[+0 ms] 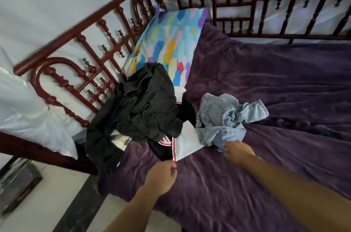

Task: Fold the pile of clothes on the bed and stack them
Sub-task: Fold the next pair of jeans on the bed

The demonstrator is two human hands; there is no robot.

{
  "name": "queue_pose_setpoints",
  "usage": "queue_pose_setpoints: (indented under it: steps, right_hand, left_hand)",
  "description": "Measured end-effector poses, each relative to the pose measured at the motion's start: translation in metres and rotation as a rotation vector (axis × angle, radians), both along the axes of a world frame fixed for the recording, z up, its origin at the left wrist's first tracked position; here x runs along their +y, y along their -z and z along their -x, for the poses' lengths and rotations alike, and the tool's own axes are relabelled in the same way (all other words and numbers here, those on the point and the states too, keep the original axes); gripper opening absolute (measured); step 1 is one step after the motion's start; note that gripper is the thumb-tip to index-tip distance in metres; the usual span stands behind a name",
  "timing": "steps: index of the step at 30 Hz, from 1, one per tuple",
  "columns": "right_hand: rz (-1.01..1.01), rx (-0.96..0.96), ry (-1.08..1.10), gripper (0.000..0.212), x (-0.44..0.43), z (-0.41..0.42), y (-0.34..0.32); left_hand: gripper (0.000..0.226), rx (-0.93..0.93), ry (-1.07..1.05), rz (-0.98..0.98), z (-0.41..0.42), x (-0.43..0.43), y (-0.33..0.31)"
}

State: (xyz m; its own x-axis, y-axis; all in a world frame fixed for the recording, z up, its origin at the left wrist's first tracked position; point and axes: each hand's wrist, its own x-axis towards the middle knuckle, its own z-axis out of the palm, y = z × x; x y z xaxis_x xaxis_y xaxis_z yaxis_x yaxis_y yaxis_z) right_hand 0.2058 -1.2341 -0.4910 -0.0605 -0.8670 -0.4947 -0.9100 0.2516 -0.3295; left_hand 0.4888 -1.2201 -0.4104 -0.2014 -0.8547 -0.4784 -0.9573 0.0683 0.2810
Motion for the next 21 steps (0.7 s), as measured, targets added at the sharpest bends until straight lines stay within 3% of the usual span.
queue_pose_setpoints:
  steps: [9, 15, 18, 21]
  right_hand:
    - [-0.028, 0.152, 0.09, 0.044, -0.111, -0.057, 0.056]
    - [-0.168, 0.39, -0.038, 0.067, -0.164, -0.083, 0.101]
    - [-0.17, 0.537, 0.022, 0.043, -0.165, -0.091, 0.113]
    - [-0.253, 0.379, 0.18, 0.032, -0.155, -0.102, 0.107]
  left_hand:
    - [0.028, 0.017, 0.221, -0.081, -0.044, -0.158, 0.064]
    - [0.018, 0.08, 0.257, -0.063, -0.08, -0.25, 0.104]
    - [0.02, 0.079, 0.258, -0.075, -0.097, -0.271, 0.116]
    - [0.025, 0.059, 0.257, -0.125, -0.107, -0.274, 0.119]
